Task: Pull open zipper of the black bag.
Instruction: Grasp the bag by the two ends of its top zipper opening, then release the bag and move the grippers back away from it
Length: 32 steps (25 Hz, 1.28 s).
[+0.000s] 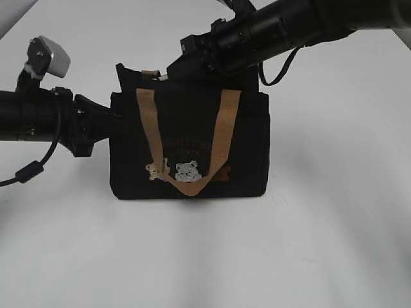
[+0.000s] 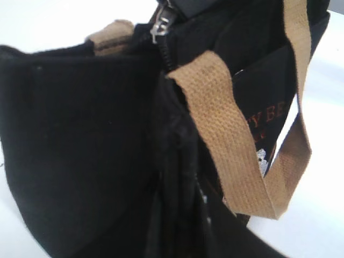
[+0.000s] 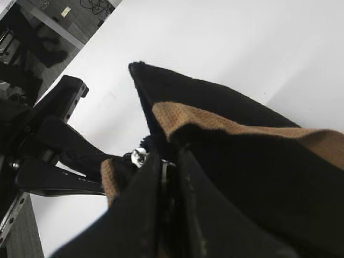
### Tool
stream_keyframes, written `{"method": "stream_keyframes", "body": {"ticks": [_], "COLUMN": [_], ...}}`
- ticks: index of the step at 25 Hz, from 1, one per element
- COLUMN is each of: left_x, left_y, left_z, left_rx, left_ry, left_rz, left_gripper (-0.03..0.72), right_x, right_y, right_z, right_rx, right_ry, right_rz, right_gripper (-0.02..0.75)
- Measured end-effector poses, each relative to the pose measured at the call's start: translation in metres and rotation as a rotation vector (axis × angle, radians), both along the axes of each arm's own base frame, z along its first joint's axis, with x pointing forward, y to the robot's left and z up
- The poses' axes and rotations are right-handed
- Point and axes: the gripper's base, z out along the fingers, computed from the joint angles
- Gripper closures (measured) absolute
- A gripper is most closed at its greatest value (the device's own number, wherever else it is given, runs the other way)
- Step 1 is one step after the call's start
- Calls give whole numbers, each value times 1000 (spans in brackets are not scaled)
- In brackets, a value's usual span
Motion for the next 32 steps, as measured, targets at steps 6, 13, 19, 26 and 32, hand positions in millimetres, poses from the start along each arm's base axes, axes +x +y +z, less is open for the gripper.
{"method": "stream_keyframes", "body": {"ticks": [6, 13, 19, 26, 32], "left_x": [0, 0, 3, -16, -67], "left_y": [0, 0, 10, 33, 40], "left_z": [0, 0, 5, 72, 122], "left_rx": [0, -3, 1, -178, -260], "left_ry": [0, 2, 146, 217, 227], "left_rz": [-1, 2, 226, 627, 672], "left_gripper": [605, 605, 360, 220, 275], "right_x": [-3, -11, -28, -76, -162], "right_y": [-50, -98, -97, -128, -153], "right_z": [35, 60, 70, 123, 153], "right_rx": [-126, -180, -183, -426, -508], "right_ry": [-11, 16, 127, 145, 117], "right_rz": [-46, -58, -15, -169, -303], "right_gripper": [737, 727, 402, 347, 346]}}
